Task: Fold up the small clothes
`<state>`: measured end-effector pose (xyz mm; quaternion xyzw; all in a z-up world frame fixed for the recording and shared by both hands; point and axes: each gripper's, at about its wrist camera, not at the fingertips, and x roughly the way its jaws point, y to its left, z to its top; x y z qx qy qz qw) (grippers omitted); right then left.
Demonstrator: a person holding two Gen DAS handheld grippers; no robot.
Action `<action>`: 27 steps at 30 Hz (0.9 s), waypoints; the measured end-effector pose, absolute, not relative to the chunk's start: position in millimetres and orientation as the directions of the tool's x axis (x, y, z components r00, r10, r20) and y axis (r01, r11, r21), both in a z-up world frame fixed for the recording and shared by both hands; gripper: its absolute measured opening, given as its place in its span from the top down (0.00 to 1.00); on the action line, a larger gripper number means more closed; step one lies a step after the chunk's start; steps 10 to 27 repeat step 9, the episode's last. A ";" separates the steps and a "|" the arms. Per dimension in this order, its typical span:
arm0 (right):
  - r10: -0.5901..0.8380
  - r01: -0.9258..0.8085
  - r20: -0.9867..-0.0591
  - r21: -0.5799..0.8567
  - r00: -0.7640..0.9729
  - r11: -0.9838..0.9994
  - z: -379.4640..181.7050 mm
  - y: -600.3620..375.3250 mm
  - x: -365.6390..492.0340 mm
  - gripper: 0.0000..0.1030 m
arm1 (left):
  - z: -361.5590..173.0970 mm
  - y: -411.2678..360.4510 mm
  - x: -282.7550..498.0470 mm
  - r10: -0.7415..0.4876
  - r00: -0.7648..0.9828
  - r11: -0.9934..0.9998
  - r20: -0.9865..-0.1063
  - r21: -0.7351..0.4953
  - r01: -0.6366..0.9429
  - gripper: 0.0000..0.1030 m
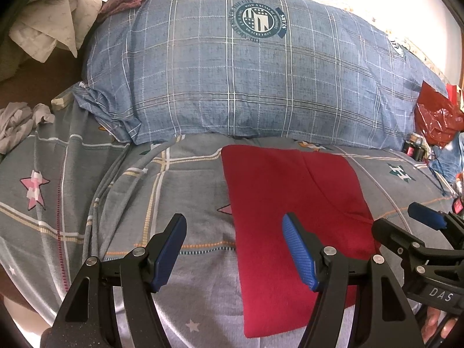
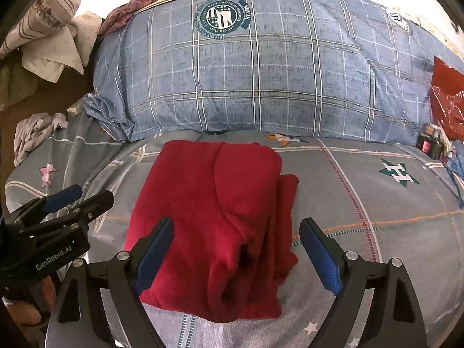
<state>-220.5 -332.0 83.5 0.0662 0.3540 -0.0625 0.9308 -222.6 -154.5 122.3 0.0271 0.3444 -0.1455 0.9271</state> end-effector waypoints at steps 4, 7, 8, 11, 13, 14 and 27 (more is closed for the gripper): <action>-0.069 0.165 -0.673 0.079 0.736 0.983 80.9 -332.3 -218.8 0.13 | 119.6 -155.5 -220.6 -0.253 0.724 0.956 -0.642 -0.050 0.289 0.35; -0.069 0.165 -0.677 0.079 0.733 0.983 78.1 -333.1 -218.1 0.13 | 116.2 -154.6 -218.9 -0.261 0.720 0.955 -0.643 -0.062 0.291 0.35; -0.069 0.166 -0.678 0.079 0.731 0.983 77.0 -334.7 -217.5 0.13 | 114.5 -153.8 -216.6 -0.261 0.715 0.955 -0.648 -0.066 0.289 0.35; -0.069 0.167 -0.679 0.081 0.731 0.983 76.0 -336.2 -217.0 0.13 | 112.3 -153.3 -213.3 -0.262 0.709 0.955 -0.655 -0.070 0.288 0.35; -0.069 0.167 -0.679 0.081 0.731 0.983 76.0 -336.2 -217.0 0.13 | 112.3 -153.3 -213.3 -0.262 0.709 0.955 -0.655 -0.070 0.288 0.35; -0.069 0.167 -0.679 0.081 0.731 0.983 76.0 -336.2 -217.0 0.13 | 112.3 -153.3 -213.3 -0.262 0.709 0.955 -0.655 -0.070 0.288 0.35; -0.069 0.167 -0.679 0.081 0.731 0.983 76.0 -336.2 -217.0 0.13 | 112.3 -153.3 -213.3 -0.262 0.709 0.955 -0.655 -0.070 0.288 0.35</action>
